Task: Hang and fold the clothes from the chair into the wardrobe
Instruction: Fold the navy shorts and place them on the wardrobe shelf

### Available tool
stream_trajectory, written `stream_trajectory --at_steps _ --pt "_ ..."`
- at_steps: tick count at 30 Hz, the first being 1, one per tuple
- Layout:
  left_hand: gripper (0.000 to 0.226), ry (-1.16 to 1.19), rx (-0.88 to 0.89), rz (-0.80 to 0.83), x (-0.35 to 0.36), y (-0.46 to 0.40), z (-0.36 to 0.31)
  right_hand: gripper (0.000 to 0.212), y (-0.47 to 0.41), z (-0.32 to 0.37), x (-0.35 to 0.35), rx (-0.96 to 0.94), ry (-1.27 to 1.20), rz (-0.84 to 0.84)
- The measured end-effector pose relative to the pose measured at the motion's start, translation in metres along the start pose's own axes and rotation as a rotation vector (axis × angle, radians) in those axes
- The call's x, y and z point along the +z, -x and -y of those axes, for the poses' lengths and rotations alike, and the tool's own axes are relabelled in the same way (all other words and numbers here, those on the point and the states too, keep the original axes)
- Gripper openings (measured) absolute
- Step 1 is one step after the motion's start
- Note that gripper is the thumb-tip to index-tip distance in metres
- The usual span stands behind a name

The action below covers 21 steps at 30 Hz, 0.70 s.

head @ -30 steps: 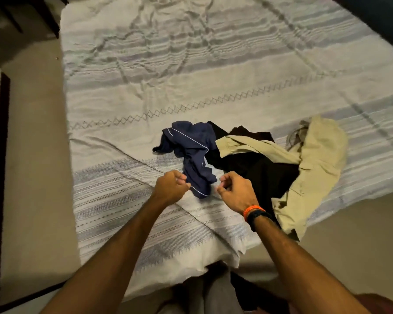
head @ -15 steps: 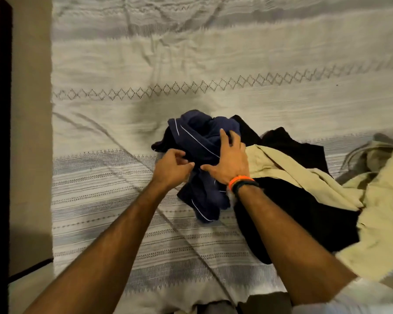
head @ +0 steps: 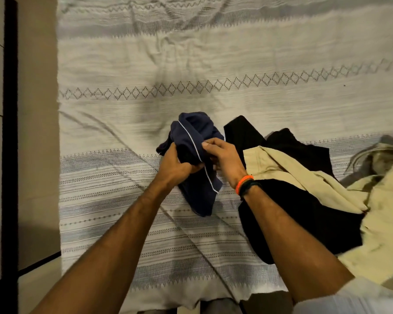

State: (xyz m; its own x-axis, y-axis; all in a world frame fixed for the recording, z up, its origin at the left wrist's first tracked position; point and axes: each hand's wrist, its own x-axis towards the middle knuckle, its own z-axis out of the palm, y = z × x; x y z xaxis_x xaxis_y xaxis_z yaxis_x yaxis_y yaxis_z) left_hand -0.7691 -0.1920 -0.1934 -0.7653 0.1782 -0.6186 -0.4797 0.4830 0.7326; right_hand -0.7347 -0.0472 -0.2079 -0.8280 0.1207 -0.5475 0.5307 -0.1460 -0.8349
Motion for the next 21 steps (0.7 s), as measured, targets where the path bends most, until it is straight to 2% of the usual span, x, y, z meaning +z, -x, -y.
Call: stream_trajectory --at_steps 1,3,5,7,8,10,13,16,17,20,21 --pt "0.069 0.037 0.008 0.007 -0.003 0.004 -0.004 0.008 0.002 0.003 -0.001 0.028 -0.052 0.020" --pt "0.053 0.093 0.020 0.049 -0.012 0.010 -0.009 0.016 0.006 0.001 -0.004 0.001 -0.045 0.048" --pt "0.056 0.167 0.006 0.033 -0.021 0.021 -0.015 0.027 0.012 0.001 -0.002 -0.041 0.044 0.021" --pt "0.062 0.247 -0.032 -0.014 -0.029 0.029 -0.020 0.027 0.019 0.008 0.006 -0.004 0.127 -0.065" --pt "0.061 0.283 -0.032 -0.026 -0.034 0.039 -0.020 0.033 0.029 0.013 0.013 0.062 0.116 -0.120" --pt "0.061 0.285 0.019 0.015 -0.043 0.056 -0.017 0.065 0.042 0.019 0.025 0.219 -0.066 -0.146" --pt "0.056 0.029 0.108 0.254 -0.058 0.086 -0.012 0.074 0.061 0.021 0.036 0.301 -0.534 0.043" --pt "0.038 -0.214 0.118 0.485 -0.074 0.103 -0.004 0.068 0.073 0.017 0.053 0.274 -0.482 0.049" --pt "0.030 -0.302 0.107 0.504 -0.077 0.106 0.001 0.066 0.076 0.016 0.058 0.271 -0.439 0.025" --pt "0.050 -0.464 0.097 0.473 -0.100 0.106 0.026 0.050 0.091 0.011 0.080 0.209 -0.419 -0.053" --pt "0.043 -0.466 0.069 0.431 -0.107 0.106 0.032 0.039 0.095 0.012 0.085 0.174 -0.445 -0.062"
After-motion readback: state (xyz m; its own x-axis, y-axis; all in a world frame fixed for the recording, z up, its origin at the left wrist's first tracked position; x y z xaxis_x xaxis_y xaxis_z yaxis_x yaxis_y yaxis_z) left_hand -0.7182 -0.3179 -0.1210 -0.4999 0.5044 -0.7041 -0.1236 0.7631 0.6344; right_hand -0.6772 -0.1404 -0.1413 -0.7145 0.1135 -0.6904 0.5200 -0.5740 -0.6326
